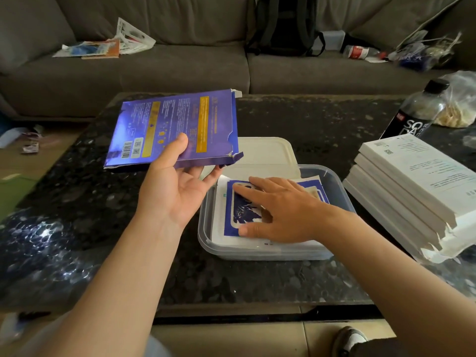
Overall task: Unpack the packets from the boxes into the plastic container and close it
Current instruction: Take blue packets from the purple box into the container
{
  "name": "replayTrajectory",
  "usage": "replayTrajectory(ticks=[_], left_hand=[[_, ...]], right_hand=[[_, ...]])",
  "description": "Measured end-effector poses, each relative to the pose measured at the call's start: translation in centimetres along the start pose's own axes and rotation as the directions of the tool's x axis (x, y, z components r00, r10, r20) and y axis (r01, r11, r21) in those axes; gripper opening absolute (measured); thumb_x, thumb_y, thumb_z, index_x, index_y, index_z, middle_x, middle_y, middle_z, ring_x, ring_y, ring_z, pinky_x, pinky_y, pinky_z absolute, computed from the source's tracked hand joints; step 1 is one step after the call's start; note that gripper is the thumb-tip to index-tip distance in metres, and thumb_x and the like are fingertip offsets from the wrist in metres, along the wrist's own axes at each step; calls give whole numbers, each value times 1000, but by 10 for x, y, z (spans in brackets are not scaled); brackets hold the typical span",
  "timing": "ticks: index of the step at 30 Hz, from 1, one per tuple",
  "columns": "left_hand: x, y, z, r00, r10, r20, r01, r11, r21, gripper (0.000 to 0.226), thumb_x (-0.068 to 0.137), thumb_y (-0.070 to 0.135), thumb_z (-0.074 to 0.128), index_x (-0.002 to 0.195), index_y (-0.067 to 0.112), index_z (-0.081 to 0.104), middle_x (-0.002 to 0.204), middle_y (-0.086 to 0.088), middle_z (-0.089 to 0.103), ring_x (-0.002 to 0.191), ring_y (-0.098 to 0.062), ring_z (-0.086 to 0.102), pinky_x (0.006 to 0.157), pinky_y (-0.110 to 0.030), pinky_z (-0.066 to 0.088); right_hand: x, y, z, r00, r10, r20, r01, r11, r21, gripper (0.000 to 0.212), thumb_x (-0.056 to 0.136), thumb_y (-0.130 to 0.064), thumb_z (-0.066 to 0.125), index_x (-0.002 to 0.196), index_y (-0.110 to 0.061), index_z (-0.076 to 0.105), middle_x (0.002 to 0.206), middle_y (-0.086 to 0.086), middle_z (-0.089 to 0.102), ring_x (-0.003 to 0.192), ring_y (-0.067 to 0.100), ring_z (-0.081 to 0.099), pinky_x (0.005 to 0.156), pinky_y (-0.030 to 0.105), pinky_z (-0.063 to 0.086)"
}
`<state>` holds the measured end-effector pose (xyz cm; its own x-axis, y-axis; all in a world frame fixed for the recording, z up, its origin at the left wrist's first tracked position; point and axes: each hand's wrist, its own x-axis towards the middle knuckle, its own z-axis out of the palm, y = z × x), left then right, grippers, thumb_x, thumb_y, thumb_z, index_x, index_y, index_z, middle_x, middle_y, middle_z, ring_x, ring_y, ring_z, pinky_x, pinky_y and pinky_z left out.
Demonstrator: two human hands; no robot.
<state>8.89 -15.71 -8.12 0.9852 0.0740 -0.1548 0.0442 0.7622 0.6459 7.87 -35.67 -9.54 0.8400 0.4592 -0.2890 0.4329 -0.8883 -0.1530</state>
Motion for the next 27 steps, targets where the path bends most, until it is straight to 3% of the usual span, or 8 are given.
replayTrajectory(ticks=[3, 8, 15, 18, 24, 27], left_hand=[[0, -1, 2, 1000, -10, 7, 10, 1000, 9, 29, 101, 19, 63, 127, 17, 52, 95, 4, 80, 107, -23, 77, 89, -53, 56], [0, -1, 3, 1000, -26, 2, 26, 1000, -4, 30, 100, 19, 64, 128, 16, 53, 106, 0, 79, 110, -26, 76, 96, -55, 55], [-2, 1, 3, 1000, -7, 14, 7, 1000, 6, 28, 101, 19, 63, 127, 16, 52, 95, 3, 79, 111, -26, 75, 99, -57, 53], [-3, 0, 2, 1000, -10, 14, 10, 1000, 19, 32, 100, 19, 63, 130, 16, 52, 102, 1, 79, 111, -26, 75, 98, -57, 54], [-4, -2, 3, 1000, -22, 2, 22, 999, 26, 36, 100, 20, 64, 133, 16, 53, 120, -4, 77, 113, -27, 74, 90, -54, 57], [-2, -1, 5, 1000, -17, 9, 17, 1000, 19, 31, 100, 19, 63, 130, 16, 55, 117, -4, 78, 111, -27, 75, 93, -55, 56]], right_hand=[[-1, 3, 1, 999, -36, 8, 37, 997, -64, 102, 68, -92, 22, 156, -47, -5, 168, -7, 8, 152, 25, 15, 121, 49, 20], [1, 2, 7, 999, -54, 7, 54, 985, -163, 96, 70, -91, 16, 151, -51, -17, 168, -1, 1, 153, 29, 9, 121, 54, 15], [3, 3, 16, 995, -74, -71, 54, 968, -243, 92, 78, -89, 24, 152, -50, -15, 167, 3, 9, 151, 31, 16, 121, 58, 18], [3, 1, 17, 994, -69, -85, 44, 964, -263, 93, 76, -88, 18, 153, -48, -14, 166, 4, 11, 150, 33, 19, 120, 59, 20], [3, 2, 16, 989, -91, -115, 58, 962, -266, 94, 78, -88, 24, 155, -45, -10, 166, 5, 12, 150, 32, 20, 120, 59, 22], [5, 4, 14, 986, -115, -122, 82, 964, -253, 96, 75, -91, 20, 154, -47, -12, 167, 5, 9, 151, 32, 17, 120, 59, 20]])
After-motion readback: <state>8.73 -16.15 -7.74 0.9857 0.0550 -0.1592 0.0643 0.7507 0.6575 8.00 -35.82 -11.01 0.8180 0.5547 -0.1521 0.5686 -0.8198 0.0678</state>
